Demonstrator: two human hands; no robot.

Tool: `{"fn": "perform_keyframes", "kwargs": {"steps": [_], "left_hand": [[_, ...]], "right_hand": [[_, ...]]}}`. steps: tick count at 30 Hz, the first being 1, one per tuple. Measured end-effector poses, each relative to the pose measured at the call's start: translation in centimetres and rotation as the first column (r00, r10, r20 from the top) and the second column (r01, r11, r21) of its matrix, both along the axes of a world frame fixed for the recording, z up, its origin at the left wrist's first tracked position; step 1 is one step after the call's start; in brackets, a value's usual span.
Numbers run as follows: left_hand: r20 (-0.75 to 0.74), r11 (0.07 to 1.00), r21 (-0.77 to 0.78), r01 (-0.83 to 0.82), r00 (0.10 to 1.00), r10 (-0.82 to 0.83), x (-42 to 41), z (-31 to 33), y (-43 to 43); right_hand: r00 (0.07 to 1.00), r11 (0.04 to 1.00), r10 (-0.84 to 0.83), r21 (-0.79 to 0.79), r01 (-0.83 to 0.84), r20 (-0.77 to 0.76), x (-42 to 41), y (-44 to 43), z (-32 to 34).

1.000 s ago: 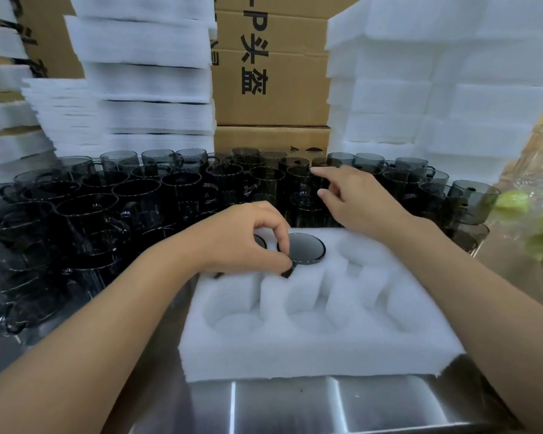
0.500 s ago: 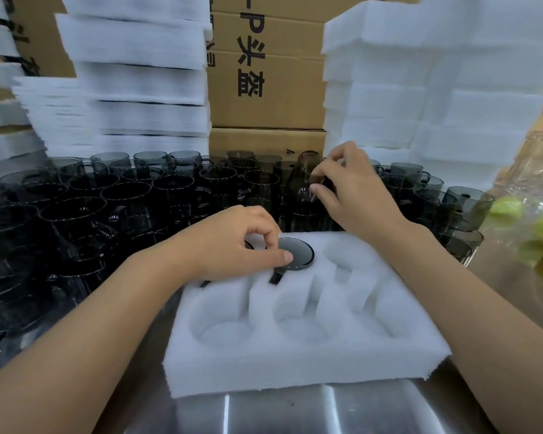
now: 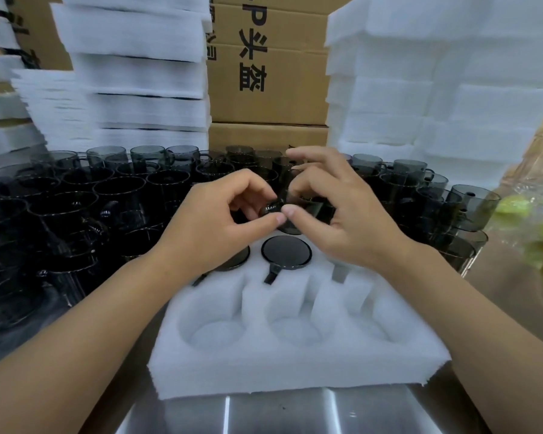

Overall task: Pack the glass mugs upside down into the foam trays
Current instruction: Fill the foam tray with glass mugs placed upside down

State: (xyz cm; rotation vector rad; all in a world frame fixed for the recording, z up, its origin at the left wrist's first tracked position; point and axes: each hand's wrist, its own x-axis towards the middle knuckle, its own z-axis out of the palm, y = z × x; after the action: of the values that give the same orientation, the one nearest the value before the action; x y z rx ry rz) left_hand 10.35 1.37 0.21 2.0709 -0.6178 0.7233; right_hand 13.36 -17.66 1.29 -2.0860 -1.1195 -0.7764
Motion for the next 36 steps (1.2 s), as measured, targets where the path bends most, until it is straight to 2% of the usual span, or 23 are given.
{"fn": "perform_keyframes", "kwargs": {"steps": [2,6,8,13,18,20,23,25,28,36], "left_hand": [[-0.011,1.000,-0.010,-0.007,1.000,0.007,0.0,0.0,0.0],[-0.077,0.995,-0.102,0.002,0.997,-0.010,0.1,-0.1,0.0],[-0.089,0.991,-0.132,0.018,0.996,-0.029,0.2,-0.2,0.0],[-0.089,0.992,-0.123,0.036,0.995,-0.047,0.3,-0.4,-0.1],[-0.051,0.993,-0.075,0.087,0.995,-0.091,0.1,-0.3,-0.2],[-0.059,0.988,-0.112,0.108,0.992,-0.116,-0.1,-0.2,-0.3],[-0.087,0.964,-0.212,0.161,0.979,-0.182,-0.3,-0.1,-0.4],[-0.083,0.964,-0.214,0.158,0.980,-0.180,-0.3,-0.1,-0.4],[-0.089,0.974,-0.174,0.147,0.982,-0.164,-0.2,-0.1,-0.3],[-0.088,0.976,-0.149,0.158,0.981,-0.172,0.0,-0.3,-0.1]], "right_hand": [[0.999,0.999,-0.007,0.048,0.009,-0.032,0.1,-0.2,0.0],[0.975,0.976,0.049,0.216,-0.002,-0.215,0.1,-0.2,0.2],[0.960,0.968,0.048,0.250,0.023,-0.275,0.2,-0.1,0.1],[0.925,0.988,-0.091,0.079,0.129,-0.369,0.9,-0.7,0.4],[0.879,0.998,-0.017,0.047,0.045,-0.477,0.8,-1.3,0.8],[0.853,0.999,0.025,0.051,0.002,-0.522,0.7,-1.7,1.4],[0.756,0.993,0.113,0.044,-0.110,-0.645,1.0,-3.4,2.4],[0.670,0.981,0.135,0.005,-0.192,-0.730,1.0,-4.7,2.9],[0.616,0.970,0.123,-0.036,-0.239,-0.778,0.9,-5.8,3.2],[0.588,0.956,-0.021,-0.188,-0.225,-0.808,0.7,-6.9,3.4]]}}
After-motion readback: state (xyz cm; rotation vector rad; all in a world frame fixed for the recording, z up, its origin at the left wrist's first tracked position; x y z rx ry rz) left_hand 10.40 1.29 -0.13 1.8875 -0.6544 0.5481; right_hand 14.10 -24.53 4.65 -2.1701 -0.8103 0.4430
